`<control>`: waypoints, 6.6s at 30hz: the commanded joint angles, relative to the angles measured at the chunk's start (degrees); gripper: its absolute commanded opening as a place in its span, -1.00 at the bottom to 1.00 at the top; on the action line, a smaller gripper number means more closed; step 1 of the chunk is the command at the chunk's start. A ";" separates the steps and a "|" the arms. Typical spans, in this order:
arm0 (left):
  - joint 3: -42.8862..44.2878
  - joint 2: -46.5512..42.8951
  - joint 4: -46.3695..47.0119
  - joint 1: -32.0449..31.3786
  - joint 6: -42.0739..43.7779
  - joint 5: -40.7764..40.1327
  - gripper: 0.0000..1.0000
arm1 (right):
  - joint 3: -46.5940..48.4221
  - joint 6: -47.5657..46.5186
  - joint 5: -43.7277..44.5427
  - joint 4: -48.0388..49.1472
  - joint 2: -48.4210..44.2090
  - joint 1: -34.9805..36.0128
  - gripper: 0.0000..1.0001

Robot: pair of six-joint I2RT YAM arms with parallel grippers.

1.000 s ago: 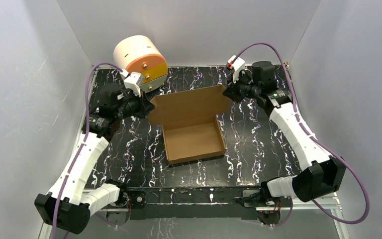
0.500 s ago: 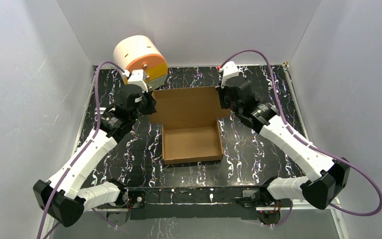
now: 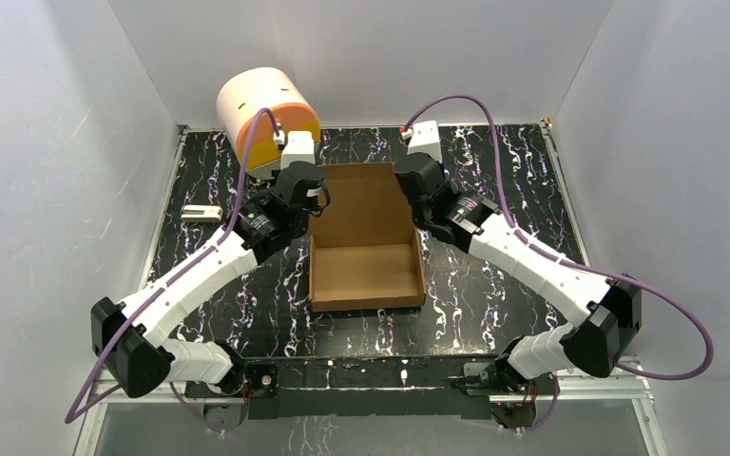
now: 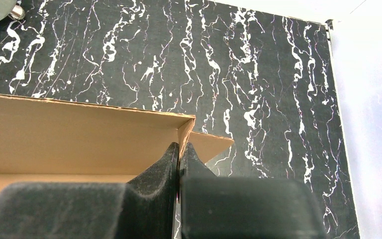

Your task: Fold the paper box

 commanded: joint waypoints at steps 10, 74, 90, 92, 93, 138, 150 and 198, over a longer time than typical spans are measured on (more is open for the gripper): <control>-0.52 -5.95 0.57 -1.51 6.37 6.43 -0.20 | -2.23 -12.32 -17.43 6.92 -8.46 -0.29 -0.30; -11.12 -3.88 6.02 35.26 26.24 72.03 -0.59 | -17.17 -30.01 -84.57 17.80 -4.32 -35.05 -0.70; -14.41 -7.25 11.68 23.40 6.09 52.81 -0.86 | -23.25 -12.59 -52.13 26.18 -11.92 -21.18 -0.85; -15.17 -7.62 13.08 21.91 3.64 49.41 -0.85 | -23.86 -11.58 -48.27 27.05 -12.16 -19.21 -0.83; -15.50 -7.75 13.82 21.43 2.52 48.37 -0.85 | -24.03 -10.92 -45.62 27.29 -12.22 -18.26 -0.82; -30.24 -16.04 24.20 15.12 -14.05 39.15 -0.80 | -29.41 15.26 -10.95 35.35 -7.37 -2.69 -0.66; -30.56 -15.01 29.49 12.07 -21.80 39.17 -0.79 | -30.21 16.94 -9.99 36.10 -6.85 -0.18 -0.65; -10.46 -33.64 -7.55 10.05 -5.48 20.35 0.73 | -13.17 -1.08 -21.07 1.66 -27.11 0.70 0.97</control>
